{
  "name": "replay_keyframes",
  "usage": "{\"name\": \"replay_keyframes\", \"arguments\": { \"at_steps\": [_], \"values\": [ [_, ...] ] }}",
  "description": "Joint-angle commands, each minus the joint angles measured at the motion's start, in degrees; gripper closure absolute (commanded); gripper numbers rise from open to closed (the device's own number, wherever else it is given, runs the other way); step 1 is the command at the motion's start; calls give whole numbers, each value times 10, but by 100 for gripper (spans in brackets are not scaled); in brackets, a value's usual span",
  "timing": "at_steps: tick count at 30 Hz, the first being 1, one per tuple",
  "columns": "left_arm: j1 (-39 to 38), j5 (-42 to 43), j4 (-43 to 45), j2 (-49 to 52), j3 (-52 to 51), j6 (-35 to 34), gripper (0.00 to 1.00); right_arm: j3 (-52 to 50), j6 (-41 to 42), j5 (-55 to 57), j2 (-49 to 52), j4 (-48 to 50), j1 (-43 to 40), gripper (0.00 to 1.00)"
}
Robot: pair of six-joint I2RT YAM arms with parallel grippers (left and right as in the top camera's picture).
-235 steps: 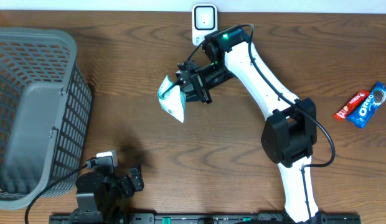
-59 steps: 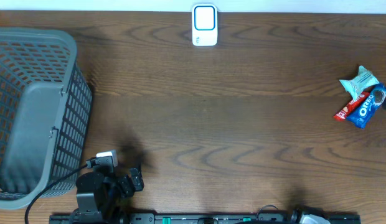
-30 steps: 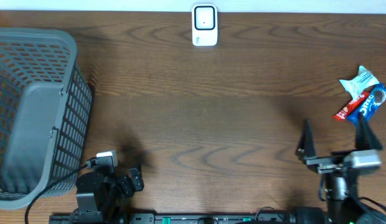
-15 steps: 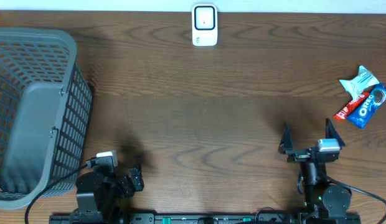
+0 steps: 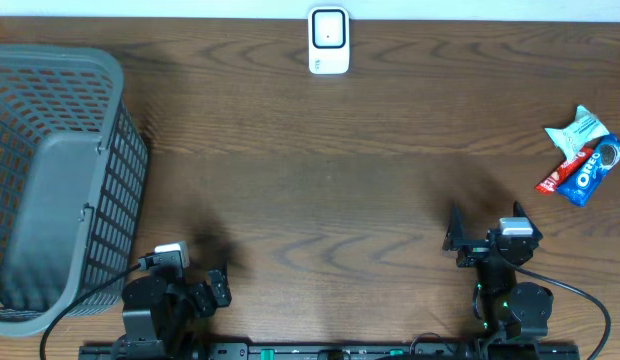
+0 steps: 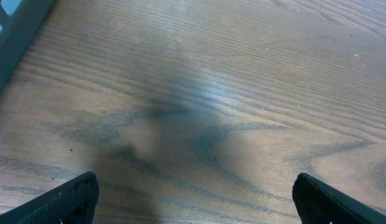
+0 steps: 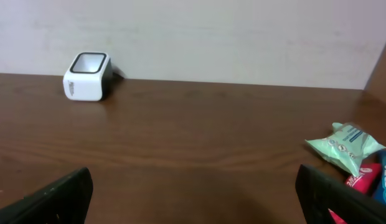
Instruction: Scan the item barcode
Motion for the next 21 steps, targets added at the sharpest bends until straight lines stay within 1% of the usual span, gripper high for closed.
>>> {"name": "replay_keyframes", "arguments": {
  "at_steps": [1,17,20,21],
  "values": [
    [1,5,-20,-3,-5,-3,0,-1,-4,7,-4,-2,5,1],
    [1,5,-20,-3,-5,-3,0,-1,-4,7,-4,-2,5,1],
    [1,-34,-19,-3,-5,1,0,-1,-4,7,-4,-2,6,1],
    [1,-34,-18,-4,-5,1,0,-1,-4,7,-4,-2,5,1]
  ]
}}
